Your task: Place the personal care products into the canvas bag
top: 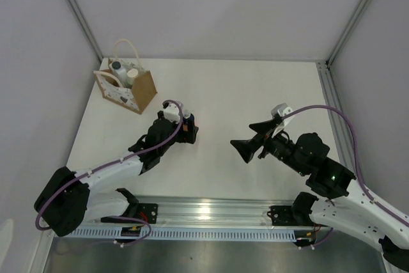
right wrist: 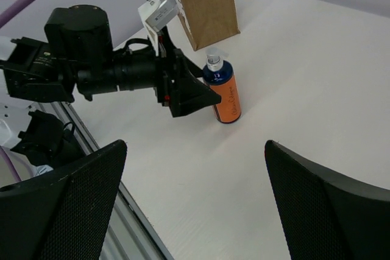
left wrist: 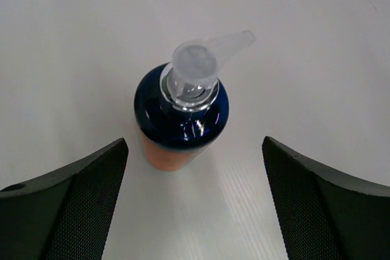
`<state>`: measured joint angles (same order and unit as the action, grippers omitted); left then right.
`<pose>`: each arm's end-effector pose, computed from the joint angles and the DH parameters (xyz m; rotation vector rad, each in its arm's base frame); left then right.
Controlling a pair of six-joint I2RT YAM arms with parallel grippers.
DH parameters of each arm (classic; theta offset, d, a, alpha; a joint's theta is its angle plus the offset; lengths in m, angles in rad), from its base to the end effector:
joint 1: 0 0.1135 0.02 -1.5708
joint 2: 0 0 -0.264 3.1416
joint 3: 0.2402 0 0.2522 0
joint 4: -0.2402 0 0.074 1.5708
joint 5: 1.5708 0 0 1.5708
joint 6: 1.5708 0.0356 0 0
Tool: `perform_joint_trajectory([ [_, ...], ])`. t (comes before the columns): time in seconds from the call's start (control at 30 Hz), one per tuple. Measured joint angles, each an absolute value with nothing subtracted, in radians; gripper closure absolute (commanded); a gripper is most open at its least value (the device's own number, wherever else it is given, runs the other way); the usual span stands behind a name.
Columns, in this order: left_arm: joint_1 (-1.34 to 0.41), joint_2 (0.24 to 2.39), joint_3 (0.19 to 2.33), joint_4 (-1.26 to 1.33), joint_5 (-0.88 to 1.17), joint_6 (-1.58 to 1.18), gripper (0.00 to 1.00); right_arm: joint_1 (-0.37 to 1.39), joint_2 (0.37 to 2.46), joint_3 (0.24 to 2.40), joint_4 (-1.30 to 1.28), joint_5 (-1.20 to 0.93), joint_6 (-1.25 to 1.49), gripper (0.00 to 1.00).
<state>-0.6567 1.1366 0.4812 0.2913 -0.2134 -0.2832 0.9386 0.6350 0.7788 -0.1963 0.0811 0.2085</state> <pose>0.1958 -0.1414 0.2125 0.2200 1.9368 -0.4210 0.0913 0.1198 0.3588 -0.5408 1.5969 0.8100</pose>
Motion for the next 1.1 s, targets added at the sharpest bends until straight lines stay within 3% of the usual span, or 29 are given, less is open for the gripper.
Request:
perform_joint_trajectory([
  [0.8, -0.638, 1.396, 0.636, 0.274, -0.307, -0.263, 0.23, 0.939, 0.500, 0.778, -0.246, 0.097, 0.233, 0.01],
  [1.1, -0.638, 1.422, 0.666, 0.275, -0.312, -0.264, 0.20, 0.939, 0.495, 0.778, -0.257, 0.108, 0.232, 0.01],
])
